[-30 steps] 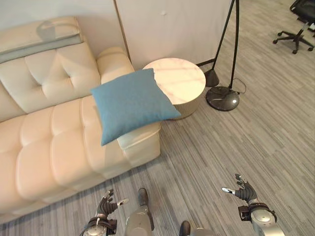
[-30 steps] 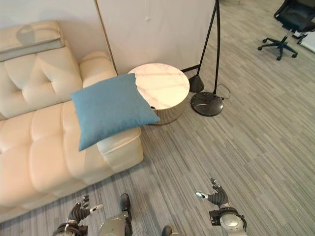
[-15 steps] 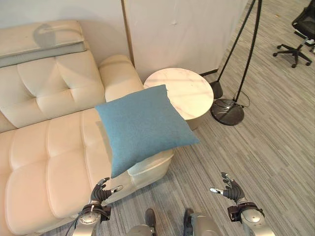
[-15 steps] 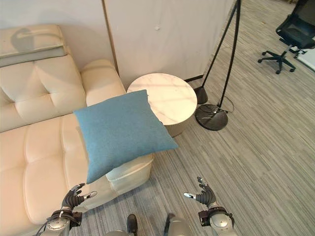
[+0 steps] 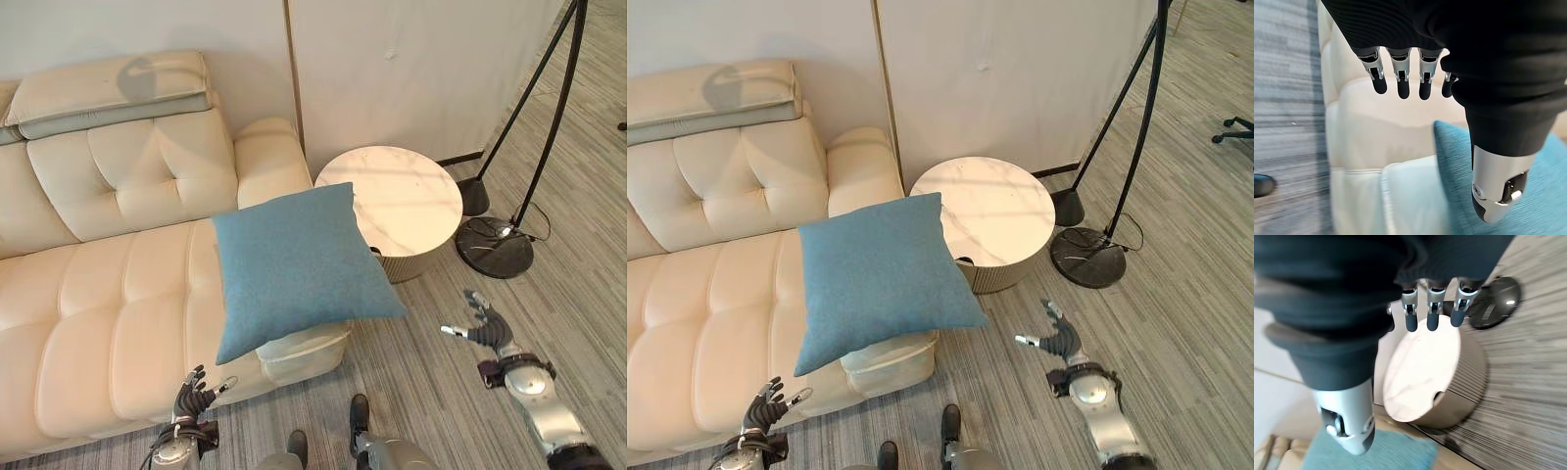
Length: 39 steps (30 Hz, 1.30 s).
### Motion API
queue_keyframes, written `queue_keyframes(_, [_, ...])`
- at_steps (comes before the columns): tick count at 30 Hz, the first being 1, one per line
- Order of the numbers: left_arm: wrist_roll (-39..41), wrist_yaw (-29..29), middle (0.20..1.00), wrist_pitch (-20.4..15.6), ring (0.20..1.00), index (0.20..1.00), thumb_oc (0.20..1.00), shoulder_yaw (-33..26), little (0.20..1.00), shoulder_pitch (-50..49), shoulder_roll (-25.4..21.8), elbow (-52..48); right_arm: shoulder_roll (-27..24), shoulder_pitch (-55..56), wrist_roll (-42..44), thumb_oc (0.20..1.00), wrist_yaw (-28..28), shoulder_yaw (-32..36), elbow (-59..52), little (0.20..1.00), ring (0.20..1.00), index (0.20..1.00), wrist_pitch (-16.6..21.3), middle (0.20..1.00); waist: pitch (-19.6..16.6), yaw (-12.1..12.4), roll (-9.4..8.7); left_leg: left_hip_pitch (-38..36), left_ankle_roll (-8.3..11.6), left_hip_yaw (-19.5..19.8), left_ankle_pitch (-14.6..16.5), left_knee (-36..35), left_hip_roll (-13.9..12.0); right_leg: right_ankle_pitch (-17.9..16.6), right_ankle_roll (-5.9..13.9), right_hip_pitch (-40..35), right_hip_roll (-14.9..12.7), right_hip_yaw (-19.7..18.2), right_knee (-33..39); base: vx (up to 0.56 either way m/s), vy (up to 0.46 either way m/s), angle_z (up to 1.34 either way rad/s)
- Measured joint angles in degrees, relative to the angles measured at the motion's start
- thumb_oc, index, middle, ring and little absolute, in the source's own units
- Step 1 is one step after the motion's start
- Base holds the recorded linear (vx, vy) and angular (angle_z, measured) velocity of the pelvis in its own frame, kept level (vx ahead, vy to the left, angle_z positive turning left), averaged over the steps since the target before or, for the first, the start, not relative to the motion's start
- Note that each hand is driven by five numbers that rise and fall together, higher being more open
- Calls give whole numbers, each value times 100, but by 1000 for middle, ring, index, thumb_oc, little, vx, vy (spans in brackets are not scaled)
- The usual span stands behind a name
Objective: Pick up all the scattered cushions and arrange them neatly on the sofa.
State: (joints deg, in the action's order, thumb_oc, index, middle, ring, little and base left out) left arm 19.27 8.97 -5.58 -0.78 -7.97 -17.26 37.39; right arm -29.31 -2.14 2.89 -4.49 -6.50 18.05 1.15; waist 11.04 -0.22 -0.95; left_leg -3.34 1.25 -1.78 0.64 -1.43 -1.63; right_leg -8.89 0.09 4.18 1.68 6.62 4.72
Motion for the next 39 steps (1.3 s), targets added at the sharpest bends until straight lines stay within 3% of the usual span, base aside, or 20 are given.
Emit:
queue_keyframes(6, [235, 138, 1000, -58, 1000, 1000, 1000, 163, 1000, 694, -300, 510, 89, -1251, 999, 1000, 8, -854, 1117, 1000, 1000, 1000, -25, 1000, -8, 136, -23, 396, 67, 3, -74, 34, 50, -91, 90, 350, -75, 37, -2, -137, -30, 1])
queue_keyframes(10, [460, 307, 1000, -150, 1000, 1000, 1000, 635, 1000, 1904, -702, 975, 256, -2791, 1457, 1000, -65, -1335, 2458, 1000, 1000, 1000, -48, 1000, 106, 213, -26, 1194, 123, -17, -285, 63, 172, -343, 164, 1137, -230, 118, -3, -174, 19, 7])
queue_keyframes(13, [577, 435, 1000, -273, 1000, 1000, 1000, 1106, 1000, 3240, -950, 1650, 373, -4374, 1717, 1000, -210, -1654, 3575, 1000, 1000, 1000, -53, 1000, 492, 183, -16, 1588, 133, -98, -323, 86, 184, -356, 164, 1486, -293, 139, -3, -58, 15, 12])
queue_keyframes(14, [713, 478, 1000, -251, 1000, 1000, 1000, 1456, 1000, 3856, -963, 2177, 458, -4926, 1806, 1000, -285, -1854, 4136, 1000, 1000, 1000, -87, 1000, 515, 170, -31, 1740, 164, -194, -346, 87, 152, -374, 190, 1649, -302, 146, -4, -21, -9, 24])
queue_keyframes(19, [713, 532, 1000, -251, 1000, 1000, 1000, 2133, 1000, 5216, -681, 2641, 742, -5885, 1964, 1000, -419, -2432, 4407, 1000, 1000, 1000, -116, 1000, 870, 141, -61, 1876, 209, -186, -597, -28, 117, -507, 248, 1816, -291, 236, -5, -10, -18, 10])
queue_keyframes(23, [728, 569, 1000, -206, 1000, 1000, 1000, 2207, 1000, 5539, -570, 2827, 830, -6047, 1955, 1000, -466, -2753, 4370, 1000, 1000, 1000, -121, 1000, 1065, 120, -75, 1855, 161, -176, -645, -135, 114, -591, 123, 1836, -287, 271, -5, 12, -4, 3])
queue_keyframes(24, [734, 575, 683, -196, 683, 683, 683, 2208, 683, 5536, -513, 2843, 860, -6047, 1956, 501, -476, -2820, 4366, 501, 501, 501, -121, 501, 1076, 120, -82, 1842, 161, -181, -644, -157, 115, -589, 119, 1836, -287, 268, -5, 36, -8, -1])
queue_keyframes(25, [862, 600, 200, -186, 200, 200, 200, 2197, 200, 5535, -449, 2827, 818, -6035, 1953, 200, -479, -3044, 4217, 200, 200, 200, -141, 200, 1096, 115, -97, 1819, 160, -183, -645, -212, 118, -586, 116, 1836, -289, 267, -5, 0, 0, 0])
queue_keyframes(28, [1188, 653, 200, -198, 200, 200, 200, 2078, 200, 5457, -432, 2527, 696, -5975, 1950, 200, -471, -3117, 3786, 200, 200, 200, -149, 200, 1114, 115, -123, 1813, 161, -178, -645, -229, 138, -592, 109, 1830, -310, 255, -5, 41, 13, 2])
queue_keyframes(35, [1372, 994, 200, -273, 200, 200, 200, 1815, 200, 4210, -687, 162, 226, -4797, 1706, 200, -683, -2682, 1636, 200, 200, 200, -112, 200, 1118, 116, -138, 1518, 118, -188, -628, -312, 169, -588, 107, 1581, -324, 129, -5, 55, 44, -1])
queue_keyframes(38, [1274, 1022, 200, -281, 200, 200, 200, 1570, 200, 3230, -763, -1038, 29, -3680, 1085, 200, -722, -2197, 392, 200, 200, 200, -121, 200, 1116, 61, -142, 1215, 83, -210, -571, -316, 183, -543, 153, 1277, -328, 77, -5, 97, 71, -5])
queue_keyframes(39, [1112, 998, 200, -283, 200, 200, 200, 1340, 200, 2541, -701, -1854, 1, -2910, 794, 200, -711, -1830, -478, 200, 200, 200, -102, 200, 1115, 57, -144, 1082, 54, -225, -528, -317, 185, -487, 126, 1152, -327, 35, -4, 109, 71, -6])
